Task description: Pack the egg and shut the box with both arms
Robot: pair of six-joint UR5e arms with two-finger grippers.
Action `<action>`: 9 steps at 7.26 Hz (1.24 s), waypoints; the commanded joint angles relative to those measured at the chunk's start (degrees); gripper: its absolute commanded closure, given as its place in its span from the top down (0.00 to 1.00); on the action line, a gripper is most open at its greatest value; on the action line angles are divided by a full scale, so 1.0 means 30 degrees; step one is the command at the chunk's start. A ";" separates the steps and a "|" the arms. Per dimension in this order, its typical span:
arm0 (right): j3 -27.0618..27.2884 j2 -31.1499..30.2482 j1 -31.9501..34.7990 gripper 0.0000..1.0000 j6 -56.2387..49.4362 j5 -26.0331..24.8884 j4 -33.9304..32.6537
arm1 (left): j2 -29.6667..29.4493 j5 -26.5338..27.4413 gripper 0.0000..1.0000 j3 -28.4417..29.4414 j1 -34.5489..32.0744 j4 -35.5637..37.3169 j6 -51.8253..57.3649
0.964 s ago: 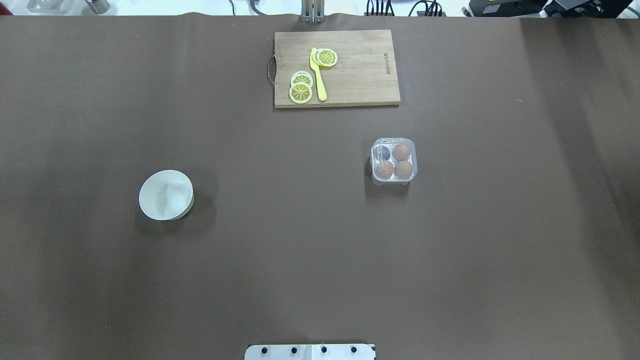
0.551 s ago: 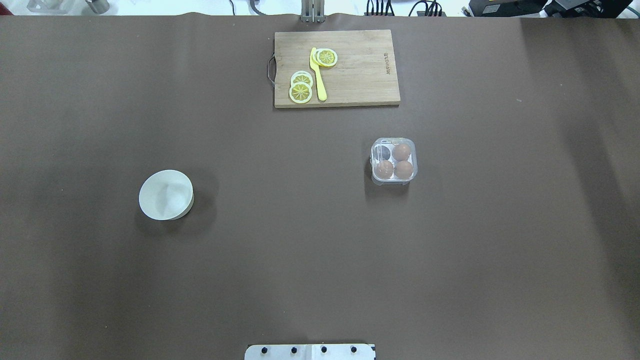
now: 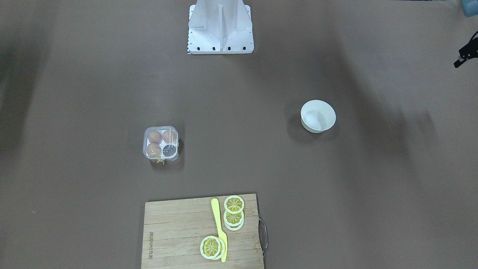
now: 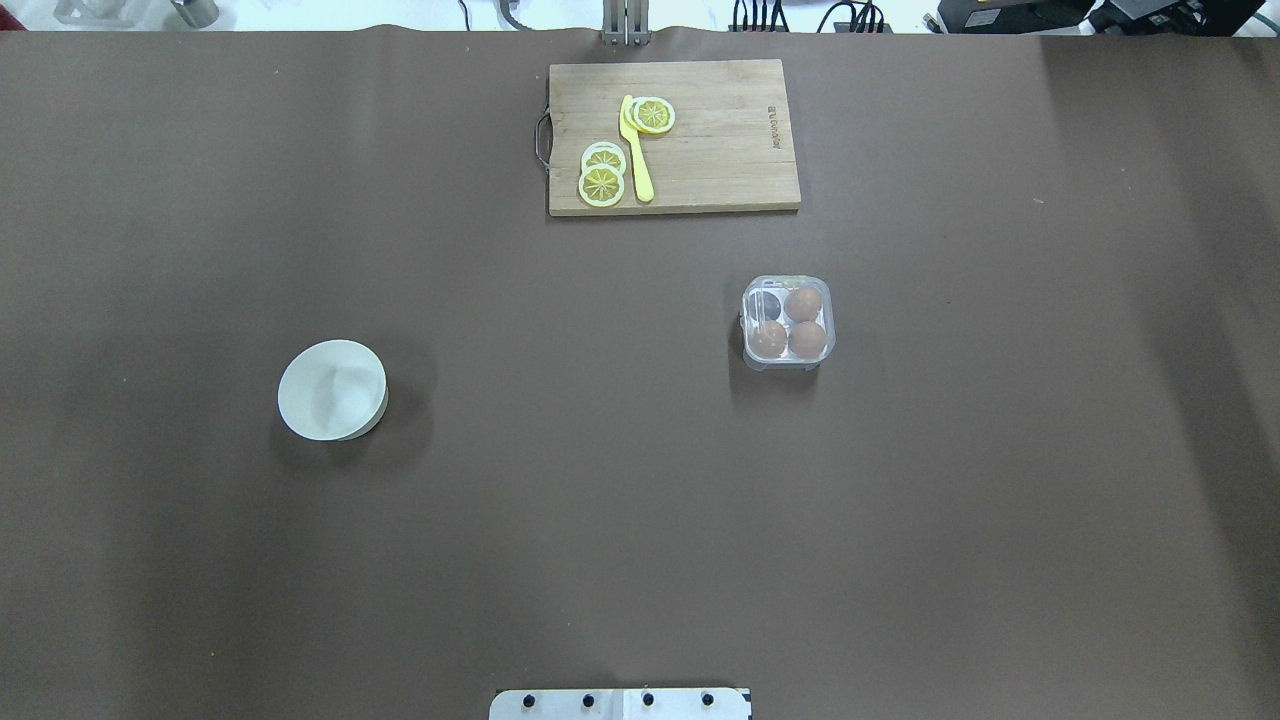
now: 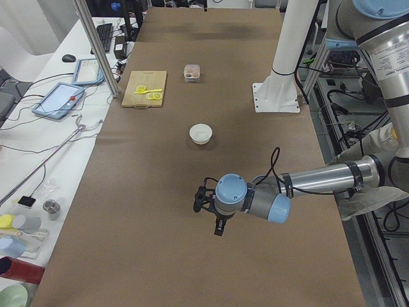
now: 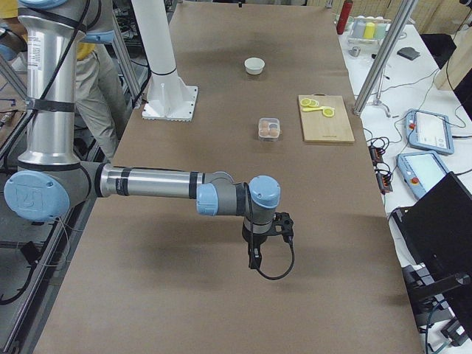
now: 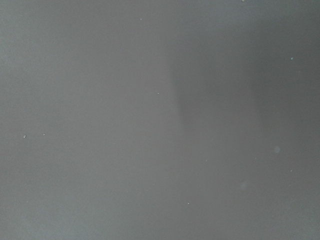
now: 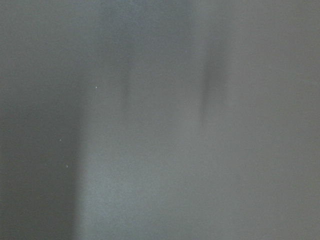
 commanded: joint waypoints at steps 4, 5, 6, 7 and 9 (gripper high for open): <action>0.0627 -0.0541 0.0000 1.00 0.0781 0.0310 -0.0094 | 0.0000 0.0049 0.97 -0.0025 -0.0500 0.0059 0.0000; 0.0598 -0.0570 0.0000 1.00 0.0723 0.0369 0.0022 | -0.0029 0.0049 0.97 0.0004 -0.0500 0.0088 0.0000; 0.0627 -0.0599 0.0000 1.00 0.0577 0.0398 0.0111 | -0.0029 0.0049 0.97 -0.0024 -0.0500 0.0146 0.0000; 0.0656 -0.0513 -0.0029 1.00 0.0576 0.0398 0.0140 | -0.0029 0.0049 0.98 -0.0054 -0.0529 0.0176 0.0000; 0.0656 -0.0425 -0.0030 1.00 0.0662 0.0369 0.0141 | -0.0058 0.0049 0.97 -0.0054 -0.0529 0.0176 0.0000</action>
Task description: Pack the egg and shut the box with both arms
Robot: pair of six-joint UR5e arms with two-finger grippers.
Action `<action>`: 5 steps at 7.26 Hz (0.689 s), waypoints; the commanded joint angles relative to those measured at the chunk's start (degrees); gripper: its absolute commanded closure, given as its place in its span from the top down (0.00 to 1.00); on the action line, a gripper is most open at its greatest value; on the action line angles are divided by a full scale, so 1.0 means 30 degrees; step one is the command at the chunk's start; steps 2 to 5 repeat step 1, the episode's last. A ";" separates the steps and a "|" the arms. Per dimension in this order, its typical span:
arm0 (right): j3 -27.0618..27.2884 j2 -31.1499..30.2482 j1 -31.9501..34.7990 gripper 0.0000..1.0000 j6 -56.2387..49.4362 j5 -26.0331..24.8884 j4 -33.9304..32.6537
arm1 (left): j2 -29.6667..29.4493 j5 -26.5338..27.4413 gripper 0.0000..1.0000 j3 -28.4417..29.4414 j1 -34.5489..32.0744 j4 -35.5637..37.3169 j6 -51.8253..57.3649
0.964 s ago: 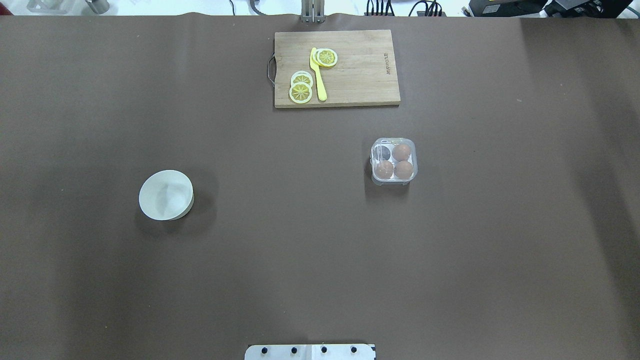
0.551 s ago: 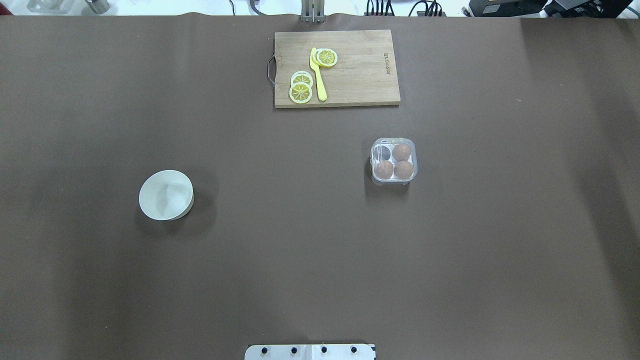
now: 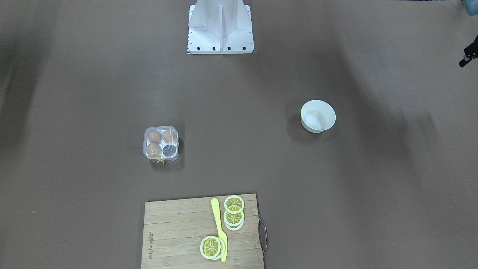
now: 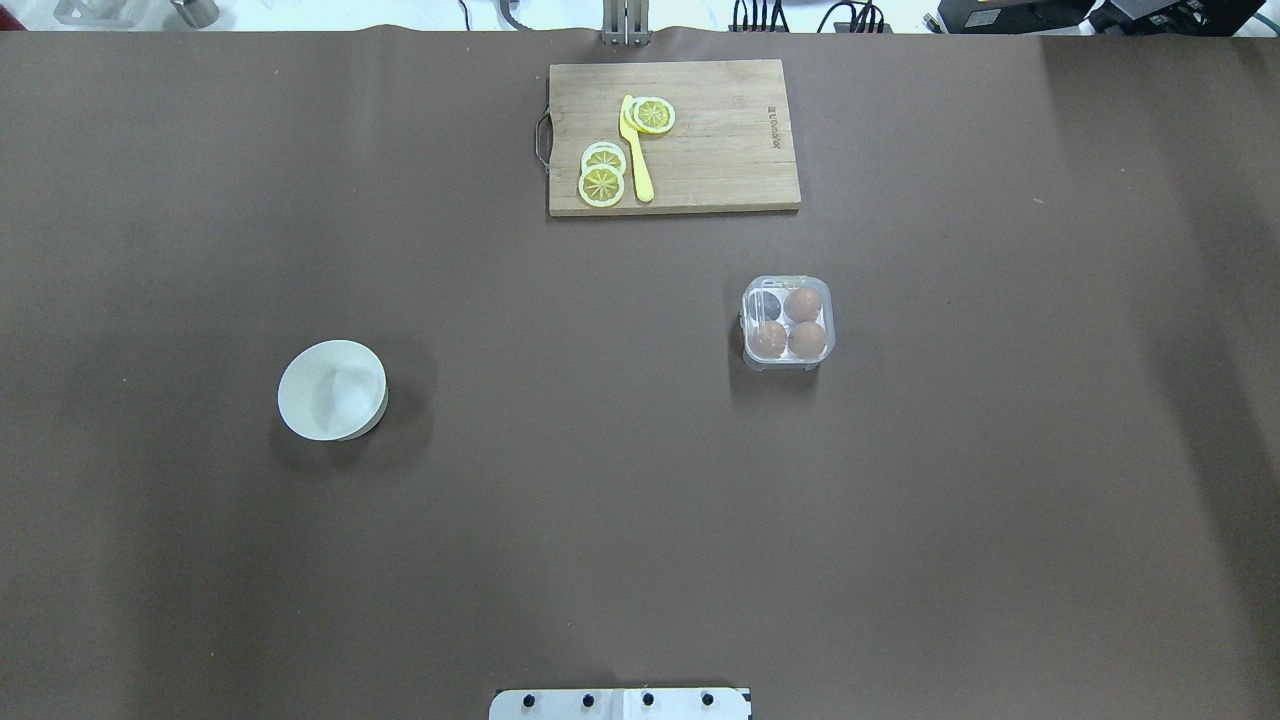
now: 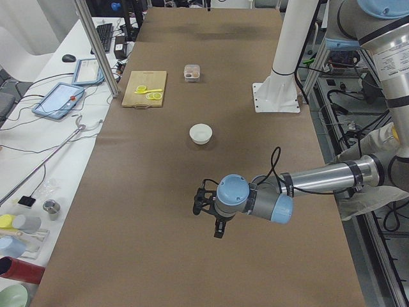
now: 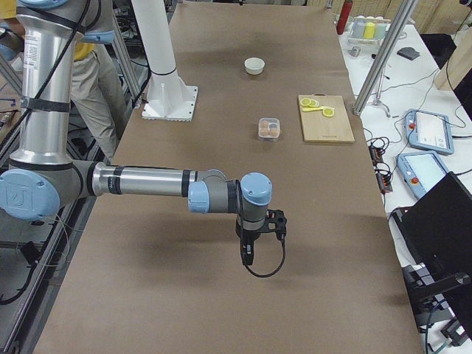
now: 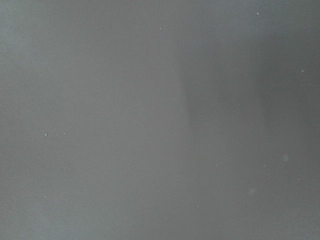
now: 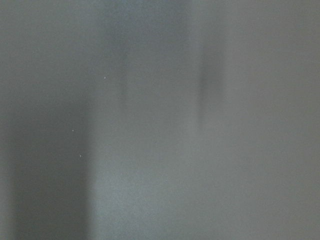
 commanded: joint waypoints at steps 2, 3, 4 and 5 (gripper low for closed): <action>0.0038 0.0191 -0.0005 1.00 0.0171 0.0020 0.0009 | -0.0020 -0.0001 0.97 -0.0007 -0.0006 0.0006 0.0000; 0.0038 0.0191 -0.0005 1.00 0.0171 0.0020 0.0009 | -0.0020 -0.0001 0.97 -0.0007 -0.0006 0.0006 0.0000; 0.0038 0.0191 -0.0005 1.00 0.0171 0.0020 0.0009 | -0.0020 -0.0001 0.97 -0.0007 -0.0006 0.0006 0.0000; 0.0038 0.0191 -0.0005 1.00 0.0171 0.0020 0.0009 | -0.0020 -0.0001 0.97 -0.0007 -0.0006 0.0006 0.0000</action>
